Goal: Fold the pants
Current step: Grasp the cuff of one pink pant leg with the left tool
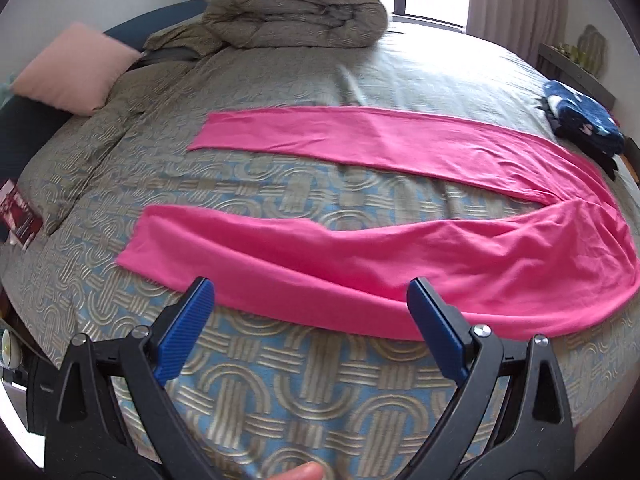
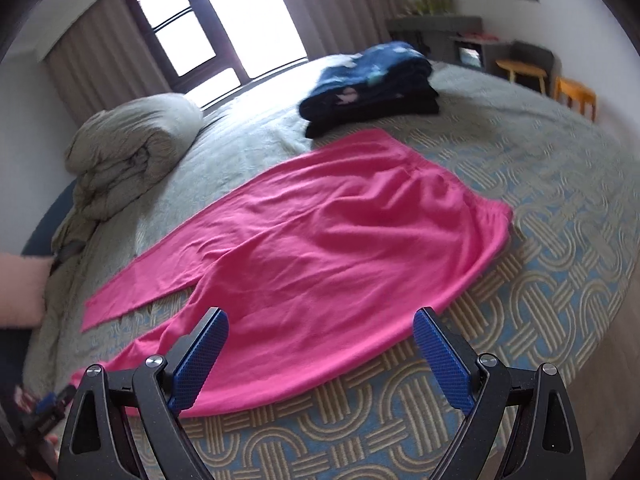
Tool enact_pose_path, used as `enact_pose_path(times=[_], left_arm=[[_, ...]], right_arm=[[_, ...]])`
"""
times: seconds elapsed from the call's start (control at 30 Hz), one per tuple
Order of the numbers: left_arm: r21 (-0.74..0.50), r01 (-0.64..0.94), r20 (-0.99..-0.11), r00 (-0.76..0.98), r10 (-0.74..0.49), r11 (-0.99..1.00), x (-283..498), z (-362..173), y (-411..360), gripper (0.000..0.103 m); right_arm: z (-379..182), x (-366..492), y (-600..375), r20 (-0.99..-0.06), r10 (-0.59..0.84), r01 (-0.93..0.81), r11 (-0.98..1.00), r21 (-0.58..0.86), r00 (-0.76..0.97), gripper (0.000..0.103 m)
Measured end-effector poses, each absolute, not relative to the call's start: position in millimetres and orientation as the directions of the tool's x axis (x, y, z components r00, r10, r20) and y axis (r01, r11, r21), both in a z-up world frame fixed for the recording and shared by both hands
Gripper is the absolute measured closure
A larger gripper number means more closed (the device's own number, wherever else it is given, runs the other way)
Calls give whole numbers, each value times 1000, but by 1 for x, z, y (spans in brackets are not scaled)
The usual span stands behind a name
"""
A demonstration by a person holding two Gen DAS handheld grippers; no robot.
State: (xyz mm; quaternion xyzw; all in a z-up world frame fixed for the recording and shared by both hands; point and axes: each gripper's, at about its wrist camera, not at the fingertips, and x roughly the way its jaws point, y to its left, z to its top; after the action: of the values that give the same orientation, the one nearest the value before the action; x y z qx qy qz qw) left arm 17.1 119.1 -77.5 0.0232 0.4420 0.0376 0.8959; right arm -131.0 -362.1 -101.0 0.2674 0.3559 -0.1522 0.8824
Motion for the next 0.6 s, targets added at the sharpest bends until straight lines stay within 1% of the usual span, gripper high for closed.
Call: enact_pose_path(times=[0.07, 0.13, 0.23, 0.27, 0.37, 0.4, 0.43, 0.5, 0.57, 0.6], left_arm=[[69, -130, -813, 567, 132, 989, 22, -88, 154, 6], [36, -205, -838, 527, 141, 978, 23, -99, 187, 7], [-64, -281, -878, 473, 80, 958, 26, -116, 224, 8], [-103, -299, -888, 457, 48, 949, 29, -122, 232, 8], [-202, -343, -904, 426, -40, 917, 41, -138, 247, 16], [-228, -357, -907, 416, -65, 906, 44, -143, 250, 22], [-252, -372, -910, 405, -88, 893, 49, -148, 252, 32], [-248, -400, -912, 405, -72, 882, 56, -151, 254, 37], [-254, -399, -906, 418, -72, 881, 62, -149, 255, 48], [-266, -399, -904, 419, -84, 878, 64, -149, 256, 58]], right_arm=[[-113, -139, -388, -732, -80, 529, 745, 407, 676, 8], [-124, -145, -405, -761, -120, 587, 715, 380, 638, 8], [-140, -152, -421, -796, -150, 641, 686, 343, 586, 8], [-146, -153, -425, -804, -135, 649, 673, 354, 579, 8], [-163, -156, -433, -818, -48, 661, 618, 426, 573, 8], [-167, -156, -435, -817, -27, 663, 600, 448, 576, 8], [-168, -158, -436, -812, -29, 667, 588, 458, 583, 8], [-165, -159, -436, -804, -44, 667, 586, 460, 593, 8], [-162, -160, -436, -803, -54, 667, 592, 453, 593, 8], [-161, -161, -437, -800, -53, 665, 591, 457, 598, 9]])
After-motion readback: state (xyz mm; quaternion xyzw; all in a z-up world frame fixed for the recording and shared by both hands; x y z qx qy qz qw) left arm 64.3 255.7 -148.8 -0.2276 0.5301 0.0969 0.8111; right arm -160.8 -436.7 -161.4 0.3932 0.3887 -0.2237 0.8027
